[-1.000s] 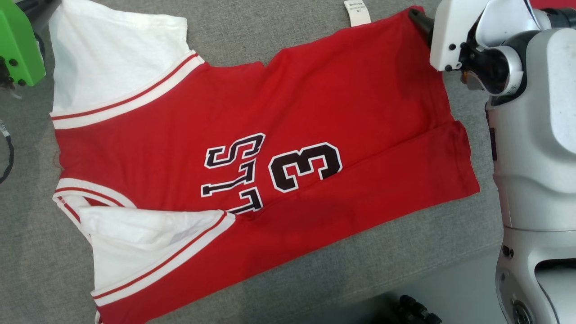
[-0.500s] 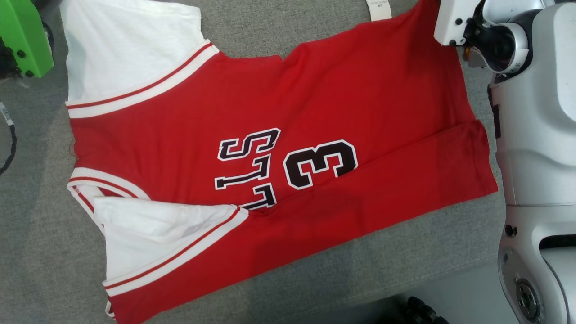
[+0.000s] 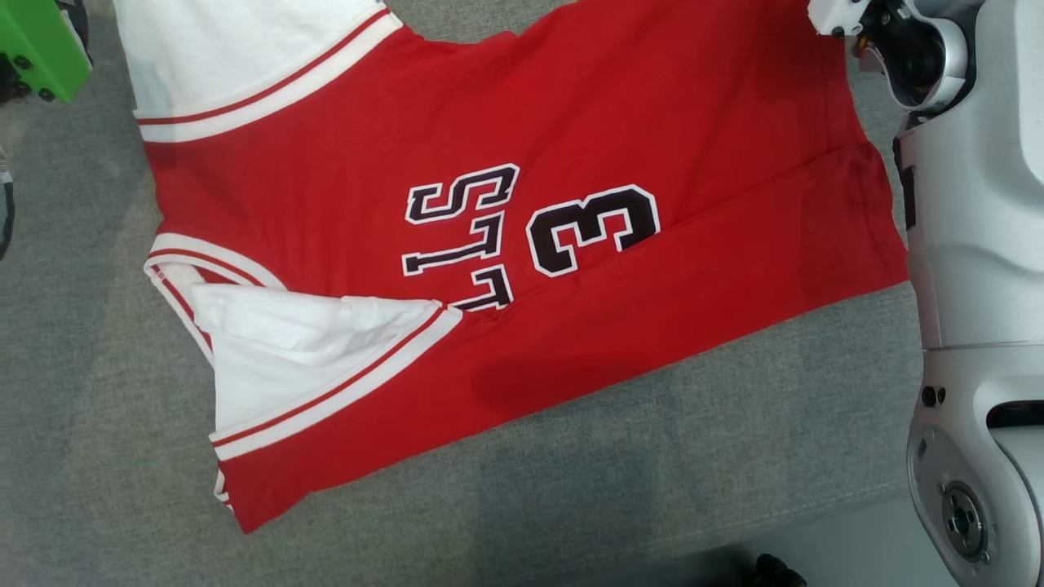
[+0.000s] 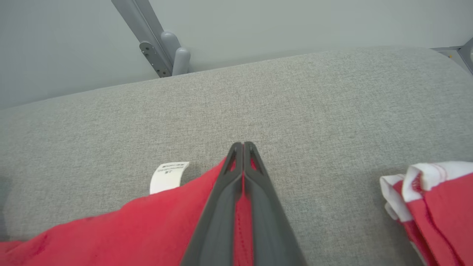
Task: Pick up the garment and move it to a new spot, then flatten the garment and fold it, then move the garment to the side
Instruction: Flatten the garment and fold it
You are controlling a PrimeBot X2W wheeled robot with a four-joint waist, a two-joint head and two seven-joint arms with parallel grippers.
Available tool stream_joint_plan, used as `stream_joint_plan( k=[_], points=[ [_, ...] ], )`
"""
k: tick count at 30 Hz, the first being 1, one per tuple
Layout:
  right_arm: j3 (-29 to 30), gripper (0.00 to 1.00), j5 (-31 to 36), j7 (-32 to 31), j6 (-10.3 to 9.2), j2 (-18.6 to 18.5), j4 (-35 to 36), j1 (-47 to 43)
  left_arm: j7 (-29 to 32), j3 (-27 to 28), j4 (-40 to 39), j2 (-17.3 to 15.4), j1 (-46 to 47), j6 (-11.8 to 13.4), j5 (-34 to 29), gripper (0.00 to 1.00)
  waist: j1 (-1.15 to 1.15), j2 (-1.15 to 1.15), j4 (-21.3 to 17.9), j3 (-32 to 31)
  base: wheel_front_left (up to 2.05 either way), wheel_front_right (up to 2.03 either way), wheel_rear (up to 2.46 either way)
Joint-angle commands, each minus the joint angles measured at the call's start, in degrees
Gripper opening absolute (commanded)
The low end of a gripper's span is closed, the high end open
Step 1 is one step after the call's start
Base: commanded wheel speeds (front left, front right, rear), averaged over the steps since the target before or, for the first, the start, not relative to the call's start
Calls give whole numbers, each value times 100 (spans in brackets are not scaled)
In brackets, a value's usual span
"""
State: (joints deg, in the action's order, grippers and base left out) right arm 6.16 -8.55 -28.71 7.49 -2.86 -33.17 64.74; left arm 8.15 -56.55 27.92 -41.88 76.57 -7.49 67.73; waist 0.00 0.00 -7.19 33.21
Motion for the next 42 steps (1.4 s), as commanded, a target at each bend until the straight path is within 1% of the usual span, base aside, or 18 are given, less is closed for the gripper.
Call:
stream_joint_plan(
  k=[1, 4, 5, 10, 16, 22, 23, 29, 36, 42],
  points=[
    [9, 0, -62, 49, -2, -10, -12, -75, -63, -49, -82, -63, -66, -3, 75, 0, 0, 0, 67, -61, 0, 0, 0],
    [-10, 0, -149, 65, -2, -77, 68, -260, -266, -202, -445, -231, -254, -3, 264, 0, 0, 0, 148, -154, 0, 0, 0],
    [-54, 0, -238, 45, -2, -165, 171, -420, -443, -262, -724, -380, -397, -3, 379, 0, 0, 0, 192, -230, 0, 0, 0],
    [-135, 0, -586, -45, -2, -415, 567, -976, -793, -422, -1429, -799, -840, -3, 673, 0, 0, 0, 331, -453, 0, 0, 0],
    [-94, 0, -977, -289, -2, -767, 1269, -1745, -1126, -530, -2139, -1242, -1356, -3, 977, 0, 0, 0, 529, -686, 0, 0, 0],
    [-38, 0, -1294, -556, -2, -1020, 2064, -2535, -1382, -593, -2742, -1579, -1811, -3, 1216, 0, 0, 0, 660, -802, 0, 0, 0],
    [-38, 0, -1294, -556, -2, -1020, 2064, -2535, -1382, -593, -2742, -1579, -1811, -3, 1216, 0, 0, 0, 660, -802, 0, 0, 0],
    [198, 0, -1432, -811, -2, -1138, 2615, -3075, -1616, -708, -3227, -1881, -2223, -2, 1241, 0, 0, 0, 733, -841, 0, 0, 0],
    [513, 0, -1501, -1137, -2, -1240, 3220, -3642, -1818, -925, -3716, -1996, -2714, 80, 1256, 0, 0, 0, 802, -846, 0, 0, 0],
    [776, 0, -1497, -1357, -2, -1103, 3583, -4042, -1908, -1086, -3926, -2104, -3040, 150, 1221, 0, 0, 0, 792, -835, 0, 0, 0]
  ],
)
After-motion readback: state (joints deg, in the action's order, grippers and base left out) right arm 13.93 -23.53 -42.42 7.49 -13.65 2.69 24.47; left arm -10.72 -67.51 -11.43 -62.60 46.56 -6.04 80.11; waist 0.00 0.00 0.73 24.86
